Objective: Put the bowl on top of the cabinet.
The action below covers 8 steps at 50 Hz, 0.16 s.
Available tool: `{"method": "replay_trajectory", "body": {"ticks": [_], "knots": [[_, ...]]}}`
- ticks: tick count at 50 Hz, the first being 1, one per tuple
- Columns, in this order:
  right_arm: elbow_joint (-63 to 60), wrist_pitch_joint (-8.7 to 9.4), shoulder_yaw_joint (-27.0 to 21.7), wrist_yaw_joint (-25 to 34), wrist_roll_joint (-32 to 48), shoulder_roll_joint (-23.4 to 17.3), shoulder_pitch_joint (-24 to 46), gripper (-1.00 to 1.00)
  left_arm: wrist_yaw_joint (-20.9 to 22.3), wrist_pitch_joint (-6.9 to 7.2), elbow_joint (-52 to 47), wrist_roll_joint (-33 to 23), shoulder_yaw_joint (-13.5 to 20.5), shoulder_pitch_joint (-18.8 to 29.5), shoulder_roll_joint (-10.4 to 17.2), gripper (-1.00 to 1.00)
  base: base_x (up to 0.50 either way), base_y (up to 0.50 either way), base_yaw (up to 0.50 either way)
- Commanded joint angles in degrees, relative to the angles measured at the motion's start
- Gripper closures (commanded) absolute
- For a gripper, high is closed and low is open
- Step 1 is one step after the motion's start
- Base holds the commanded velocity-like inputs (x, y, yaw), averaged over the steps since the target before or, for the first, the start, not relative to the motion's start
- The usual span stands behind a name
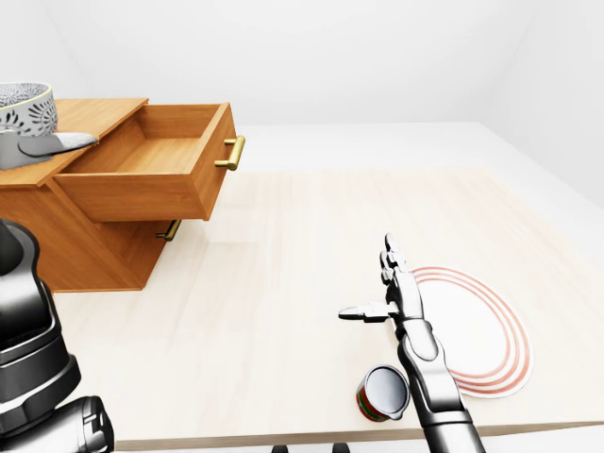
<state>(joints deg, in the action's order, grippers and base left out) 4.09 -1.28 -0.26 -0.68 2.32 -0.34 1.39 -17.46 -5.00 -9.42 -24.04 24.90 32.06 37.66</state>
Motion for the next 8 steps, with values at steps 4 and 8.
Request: {"method": "replay_trajectory", "body": {"ticks": [4,8], "knots": [[-0.49,0.08,-0.09,0.09,-0.01,-0.05,-0.20,-1.00,5.78,0.00,-19.20,0.92,1.55,-8.41,-7.95,-1.00,0.00,0.00,0.00],[-0.90,0.22,0.06,0.13,0.07,0.02,-0.41,-1.00,6.69,0.00,-21.19,0.69,1.48,-10.04,-9.90,-1.00,0.00,0.00,0.00]]}}
